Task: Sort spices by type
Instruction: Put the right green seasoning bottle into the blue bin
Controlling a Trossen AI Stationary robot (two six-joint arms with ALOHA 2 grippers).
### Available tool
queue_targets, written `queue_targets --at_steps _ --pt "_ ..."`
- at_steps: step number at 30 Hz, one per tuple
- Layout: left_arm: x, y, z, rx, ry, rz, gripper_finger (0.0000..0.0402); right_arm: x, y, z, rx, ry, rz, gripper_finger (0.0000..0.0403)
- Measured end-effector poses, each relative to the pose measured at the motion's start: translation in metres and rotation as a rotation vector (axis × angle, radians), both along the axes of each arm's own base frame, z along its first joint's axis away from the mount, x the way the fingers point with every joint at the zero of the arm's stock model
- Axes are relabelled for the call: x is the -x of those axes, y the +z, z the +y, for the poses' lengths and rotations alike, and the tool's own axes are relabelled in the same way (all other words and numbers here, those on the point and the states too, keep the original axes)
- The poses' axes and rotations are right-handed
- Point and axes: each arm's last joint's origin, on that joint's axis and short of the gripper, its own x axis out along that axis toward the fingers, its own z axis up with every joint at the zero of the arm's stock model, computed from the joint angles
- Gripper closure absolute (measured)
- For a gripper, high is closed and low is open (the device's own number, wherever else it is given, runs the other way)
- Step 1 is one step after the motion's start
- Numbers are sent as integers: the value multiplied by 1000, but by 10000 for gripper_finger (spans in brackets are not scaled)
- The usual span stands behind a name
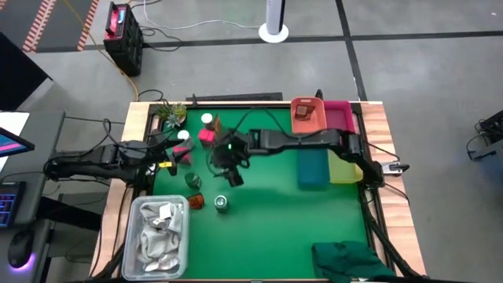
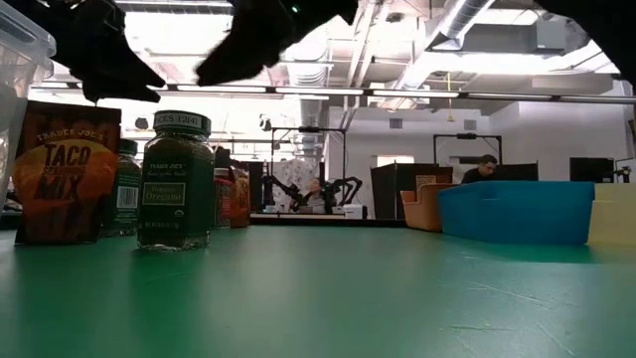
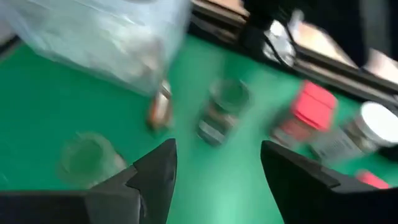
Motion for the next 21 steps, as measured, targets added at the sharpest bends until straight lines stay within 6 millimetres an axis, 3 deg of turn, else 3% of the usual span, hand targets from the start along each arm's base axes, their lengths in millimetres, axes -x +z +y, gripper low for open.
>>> queue_targets --at_steps 4,8,12,21 --pt "0 1 0 5 6 -14 175 -4 -4 27 -47 34 -61 153" --pt "0 1 0 13 8 -23 175 -12 -8 35 -74 31 -109 160" --pt "-1 3 0 14 8 -45 175 -22 -30 46 -82 36 -113 166" --pt "-1 3 0 24 11 -48 175 -26 -50 43 -89 16 -47 176"
